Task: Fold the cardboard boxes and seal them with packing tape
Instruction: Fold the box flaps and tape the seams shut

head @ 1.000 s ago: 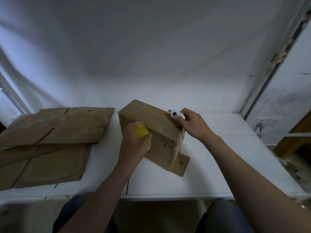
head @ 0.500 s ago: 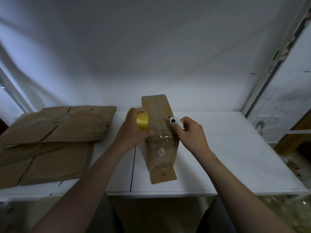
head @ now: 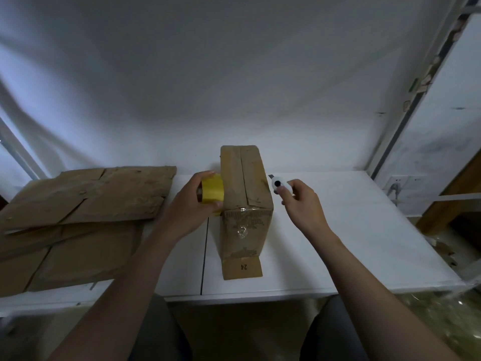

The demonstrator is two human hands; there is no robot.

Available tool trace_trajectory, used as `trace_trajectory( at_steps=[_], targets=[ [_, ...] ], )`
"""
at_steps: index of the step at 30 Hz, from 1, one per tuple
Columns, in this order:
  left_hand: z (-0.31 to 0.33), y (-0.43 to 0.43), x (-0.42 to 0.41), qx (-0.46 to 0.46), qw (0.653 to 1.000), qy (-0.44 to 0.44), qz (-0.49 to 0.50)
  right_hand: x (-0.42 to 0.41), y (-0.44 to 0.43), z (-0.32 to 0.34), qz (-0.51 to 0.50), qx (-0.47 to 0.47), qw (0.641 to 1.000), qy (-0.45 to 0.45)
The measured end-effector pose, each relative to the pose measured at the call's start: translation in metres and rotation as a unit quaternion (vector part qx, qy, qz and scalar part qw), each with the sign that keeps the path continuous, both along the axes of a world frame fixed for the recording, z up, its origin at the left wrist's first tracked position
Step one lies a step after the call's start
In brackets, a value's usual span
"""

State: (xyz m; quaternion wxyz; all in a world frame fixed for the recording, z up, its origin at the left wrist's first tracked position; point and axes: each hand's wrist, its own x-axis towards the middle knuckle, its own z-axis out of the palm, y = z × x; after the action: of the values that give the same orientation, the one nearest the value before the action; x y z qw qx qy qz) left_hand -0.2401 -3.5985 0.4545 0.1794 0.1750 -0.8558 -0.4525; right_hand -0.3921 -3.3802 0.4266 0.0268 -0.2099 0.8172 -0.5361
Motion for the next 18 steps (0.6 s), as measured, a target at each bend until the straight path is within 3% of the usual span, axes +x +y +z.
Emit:
trace_trajectory(
  at_steps=[2,4,8,13,18],
  targets=[
    [-0.002,0.005,0.003,0.002,1.0,0.005,0.012,-0.004,0.014,-0.01,-0.03,0.041,0.999,-0.008],
    [-0.002,0.01,0.006,0.002,1.0,0.005,0.025,-0.01,0.027,-0.025,-0.031,0.141,0.989,-0.019],
    [0.001,0.015,0.014,-0.001,0.998,0.009,0.065,-0.018,0.043,-0.074,0.019,0.403,0.914,-0.041],
    [0.007,0.025,0.029,0.034,0.992,0.01,0.117,-0.011,0.053,-0.102,0.043,0.485,0.868,-0.095],
    [0.021,0.036,0.044,0.051,0.991,0.023,0.123,-0.016,0.057,-0.107,0.059,0.488,0.862,-0.124]
  ],
)
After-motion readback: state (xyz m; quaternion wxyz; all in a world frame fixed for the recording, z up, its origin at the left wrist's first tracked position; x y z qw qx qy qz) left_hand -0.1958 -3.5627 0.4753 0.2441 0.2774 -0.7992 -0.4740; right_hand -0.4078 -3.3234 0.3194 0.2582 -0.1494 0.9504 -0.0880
